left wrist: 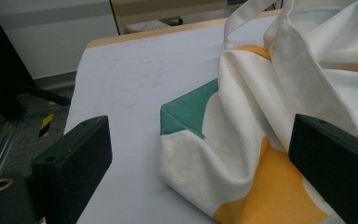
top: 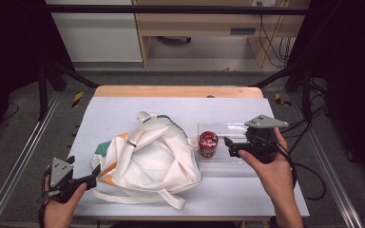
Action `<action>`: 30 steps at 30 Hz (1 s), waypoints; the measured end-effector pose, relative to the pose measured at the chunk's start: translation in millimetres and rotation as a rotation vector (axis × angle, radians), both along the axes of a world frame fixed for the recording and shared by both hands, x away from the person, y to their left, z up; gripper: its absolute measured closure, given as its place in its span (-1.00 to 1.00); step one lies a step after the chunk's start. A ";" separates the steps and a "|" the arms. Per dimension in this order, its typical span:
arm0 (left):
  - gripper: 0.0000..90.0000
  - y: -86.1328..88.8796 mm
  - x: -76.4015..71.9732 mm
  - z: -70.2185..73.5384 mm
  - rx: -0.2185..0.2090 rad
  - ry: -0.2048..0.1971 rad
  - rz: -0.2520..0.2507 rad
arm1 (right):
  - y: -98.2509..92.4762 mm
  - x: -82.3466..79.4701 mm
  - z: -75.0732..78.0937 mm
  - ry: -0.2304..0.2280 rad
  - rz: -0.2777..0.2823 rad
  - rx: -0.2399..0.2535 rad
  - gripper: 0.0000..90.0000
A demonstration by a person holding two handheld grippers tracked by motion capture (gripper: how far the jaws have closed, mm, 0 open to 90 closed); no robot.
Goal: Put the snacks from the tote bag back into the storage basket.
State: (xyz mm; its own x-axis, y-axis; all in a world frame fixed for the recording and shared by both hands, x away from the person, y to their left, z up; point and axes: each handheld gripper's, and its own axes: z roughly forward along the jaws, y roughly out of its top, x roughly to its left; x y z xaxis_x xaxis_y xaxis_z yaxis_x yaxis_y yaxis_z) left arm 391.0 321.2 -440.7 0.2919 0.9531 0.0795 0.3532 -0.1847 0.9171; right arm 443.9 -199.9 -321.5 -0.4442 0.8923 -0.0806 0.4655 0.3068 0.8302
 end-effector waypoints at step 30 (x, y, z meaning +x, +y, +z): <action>-0.87 -0.3 0.7 -0.7 -0.001 0.006 -0.002 | -93.9 16.2 -43.7 0.090 -0.275 0.021 -0.81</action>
